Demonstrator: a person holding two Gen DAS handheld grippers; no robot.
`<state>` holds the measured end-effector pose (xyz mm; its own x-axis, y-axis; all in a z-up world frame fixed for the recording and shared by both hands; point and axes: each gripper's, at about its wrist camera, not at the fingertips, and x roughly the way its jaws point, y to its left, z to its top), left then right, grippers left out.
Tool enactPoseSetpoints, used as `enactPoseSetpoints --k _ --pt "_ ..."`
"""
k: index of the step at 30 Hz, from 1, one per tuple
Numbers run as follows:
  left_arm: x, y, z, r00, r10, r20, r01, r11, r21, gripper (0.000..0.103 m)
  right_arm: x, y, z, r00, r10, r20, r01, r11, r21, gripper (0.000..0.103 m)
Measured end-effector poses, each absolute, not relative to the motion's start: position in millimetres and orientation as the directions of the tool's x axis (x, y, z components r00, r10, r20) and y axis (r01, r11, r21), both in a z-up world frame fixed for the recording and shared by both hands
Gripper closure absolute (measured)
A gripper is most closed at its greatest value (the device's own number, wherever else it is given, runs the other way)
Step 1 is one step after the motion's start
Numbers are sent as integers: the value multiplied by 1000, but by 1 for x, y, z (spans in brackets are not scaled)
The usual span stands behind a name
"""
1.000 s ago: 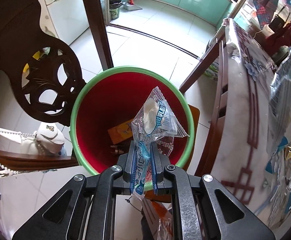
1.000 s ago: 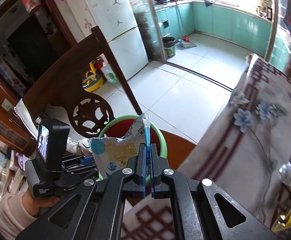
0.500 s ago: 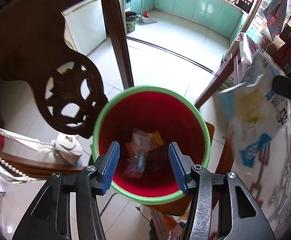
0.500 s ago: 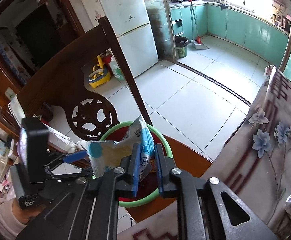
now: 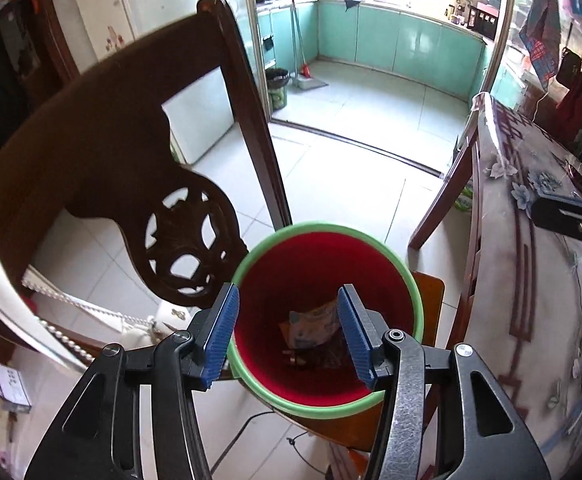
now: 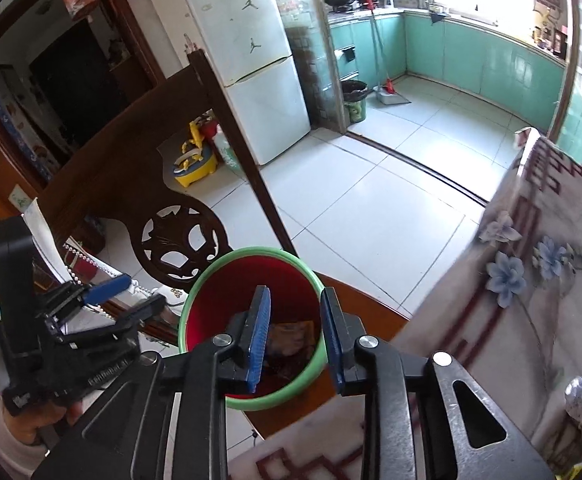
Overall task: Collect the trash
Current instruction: 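Move both open tools back to the table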
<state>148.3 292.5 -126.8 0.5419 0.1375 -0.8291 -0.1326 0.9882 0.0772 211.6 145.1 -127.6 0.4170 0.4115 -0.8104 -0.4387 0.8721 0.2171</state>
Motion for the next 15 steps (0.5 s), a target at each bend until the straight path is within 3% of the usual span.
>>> enactPoseSetpoints --k 6,15 --pt "140 266 -105 595 127 -794 -51 991 120 53 170 74 -115 496 313 -810 -302 937 177 67" --pt "137 193 -79 644 -22 -765 143 985 92 41 79 -67 -118 500 45 -865 6 998 56 63"
